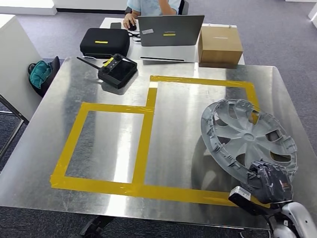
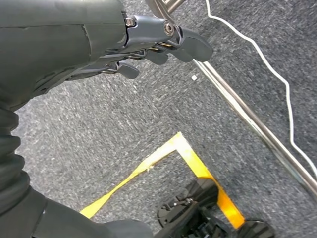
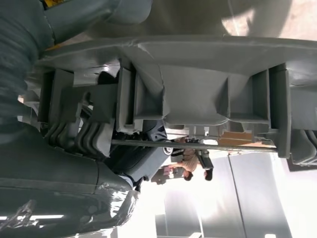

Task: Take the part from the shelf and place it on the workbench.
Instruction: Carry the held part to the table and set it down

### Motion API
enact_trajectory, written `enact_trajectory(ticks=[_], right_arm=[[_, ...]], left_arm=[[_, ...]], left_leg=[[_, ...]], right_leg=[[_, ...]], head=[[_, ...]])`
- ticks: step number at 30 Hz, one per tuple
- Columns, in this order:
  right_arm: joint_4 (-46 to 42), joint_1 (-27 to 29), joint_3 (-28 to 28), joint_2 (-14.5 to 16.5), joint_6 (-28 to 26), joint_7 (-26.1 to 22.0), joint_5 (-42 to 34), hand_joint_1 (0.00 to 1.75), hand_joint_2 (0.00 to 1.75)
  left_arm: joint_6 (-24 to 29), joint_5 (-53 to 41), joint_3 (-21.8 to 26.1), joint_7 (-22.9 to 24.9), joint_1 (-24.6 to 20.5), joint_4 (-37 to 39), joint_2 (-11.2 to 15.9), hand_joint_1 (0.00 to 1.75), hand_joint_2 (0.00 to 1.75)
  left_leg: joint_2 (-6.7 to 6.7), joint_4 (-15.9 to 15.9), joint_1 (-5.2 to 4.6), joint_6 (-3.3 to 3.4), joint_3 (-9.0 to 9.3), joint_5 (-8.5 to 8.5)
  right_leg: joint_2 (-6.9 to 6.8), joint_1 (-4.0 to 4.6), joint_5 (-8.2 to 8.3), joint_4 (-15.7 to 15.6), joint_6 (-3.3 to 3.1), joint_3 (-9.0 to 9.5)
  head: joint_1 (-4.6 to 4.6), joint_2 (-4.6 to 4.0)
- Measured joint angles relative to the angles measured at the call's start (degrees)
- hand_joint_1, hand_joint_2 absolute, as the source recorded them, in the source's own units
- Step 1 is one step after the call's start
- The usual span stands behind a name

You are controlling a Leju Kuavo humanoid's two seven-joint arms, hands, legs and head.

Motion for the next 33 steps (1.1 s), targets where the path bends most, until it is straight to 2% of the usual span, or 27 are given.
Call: enact_trajectory(ticks=[1, 2, 6, 19, 27, 31, 33], right_arm=[[0.38, -0.26, 0.52, -0.12, -0.29, 0.17, 0.61, 0.0, 1.75], [0.73, -0.49, 1.02, -0.19, -0.78, 0.37, 1.22, 0.0, 1.75], [1.64, -1.16, 2.81, -0.46, -3.0, 1.22, 2.94, 0.0, 1.75], [1.83, -1.61, 5.46, -0.64, -7.07, 2.01, 3.55, 0.0, 1.75], [-2.73, -1.9, 6.96, 1.02, -11.16, -0.25, -4.11, 0.0, 1.75], [-5.94, -1.74, 7.79, 2.83, -11.44, -2.43, -8.87, 0.0, 1.75], [-7.44, -1.65, 8.13, 3.47, -11.57, -3.78, -11.14, 0.0, 1.75]], left_arm=[[0.03, -0.08, -0.01, 0.1, -0.03, 0.03, 0.03, 0.0, 1.75], [0.11, -0.08, -0.01, 0.11, -0.04, 0.04, 0.06, 0.0, 1.75], [1.13, -0.03, -0.01, 0.09, -0.05, 0.1, 0.11, 0.0, 0.0], [2.82, -0.04, 0.03, 1.16, 0.0, 0.53, 0.36, 0.0, 0.0], [4.01, 0.77, 0.83, 1.25, 0.28, 0.94, 0.82, 0.0, 0.0], [4.2, 1.2, 1.59, 0.82, 0.47, 1.01, 1.1, 0.0, 0.0], [4.21, 1.27, 1.77, 0.52, 0.47, 1.01, 1.13, 0.0, 0.0]], left_leg=[[0.0, 0.0, 0.0, 0.0, 0.0, 0.0], [0.0, 0.0, 0.0, 0.0, 0.0, 0.0], [-0.01, 0.0, 0.0, 0.0, 0.0, 0.0], [-0.01, 0.0, 0.01, 0.0, -0.01, 0.0], [-0.01, 0.15, -0.22, 0.23, -0.05, -0.11], [0.01, -0.34, -0.32, 0.93, 0.06, 0.56], [0.07, -1.35, 0.07, 1.31, 0.35, 1.38]], right_leg=[[0.0, 0.0, 0.0, 0.0, 0.0, 0.0], [-0.01, 0.0, 0.0, 0.0, 0.0, 0.0], [-0.03, 0.0, 0.0, 0.0, 0.0, 0.0], [-0.03, 0.0, 0.0, 0.0, 0.0, 0.0], [-0.05, -0.31, 0.13, -0.13, 0.2, 0.02], [-0.04, -0.52, 0.59, -0.51, 0.84, 0.05], [-0.01, -0.44, -0.48, 0.55, 1.28, -0.57]], head=[[0.0, 0.0], [0.0, 0.0], [-0.01, 0.0], [0.0, 0.0], [-0.03, 0.0], [-0.04, 0.0], [0.05, 0.0]])
